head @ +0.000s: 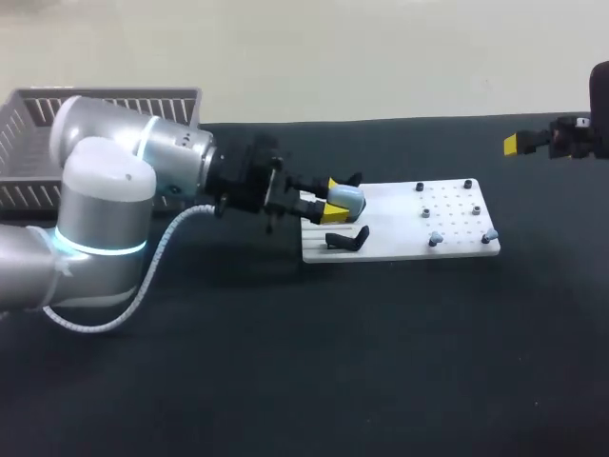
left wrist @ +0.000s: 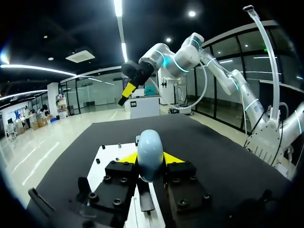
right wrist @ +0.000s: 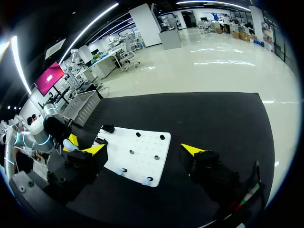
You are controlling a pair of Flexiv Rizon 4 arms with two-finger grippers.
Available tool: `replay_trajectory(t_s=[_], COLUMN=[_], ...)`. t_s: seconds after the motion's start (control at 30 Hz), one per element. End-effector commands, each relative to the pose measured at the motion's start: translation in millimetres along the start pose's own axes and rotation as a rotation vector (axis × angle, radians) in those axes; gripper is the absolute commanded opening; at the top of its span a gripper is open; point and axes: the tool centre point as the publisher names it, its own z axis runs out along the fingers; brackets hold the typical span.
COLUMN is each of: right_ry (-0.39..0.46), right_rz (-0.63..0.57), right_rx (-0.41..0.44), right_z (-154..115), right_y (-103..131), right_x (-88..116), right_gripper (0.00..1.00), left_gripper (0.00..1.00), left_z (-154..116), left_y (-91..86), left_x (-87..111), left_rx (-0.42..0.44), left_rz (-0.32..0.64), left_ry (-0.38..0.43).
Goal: Pick up each earbud case from the left stands, insert the matching earbuds, close the lid, and place the case in the box.
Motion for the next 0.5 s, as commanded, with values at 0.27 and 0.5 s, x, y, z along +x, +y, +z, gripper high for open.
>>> replay_trajectory(t_s=[0.27, 0.5], right_ry=[0.0, 0.0], right_rz=[0.0, 0.0], right_rx=[0.0, 0.0], right_z=[0.0, 0.0], right_y=[0.0, 0.0], right_x=[0.0, 0.0], right_gripper=[1.0, 1.0], left_gripper=[0.0, 0.0], left_z=[-4.9, -5.1], left_y=[-9.2, -12.5], left_x=[3.6, 5.2], left_rx=[-0.073, -0.078], left_rz=[-0.046, -0.053], left_ry=[-0.087, -0.112])
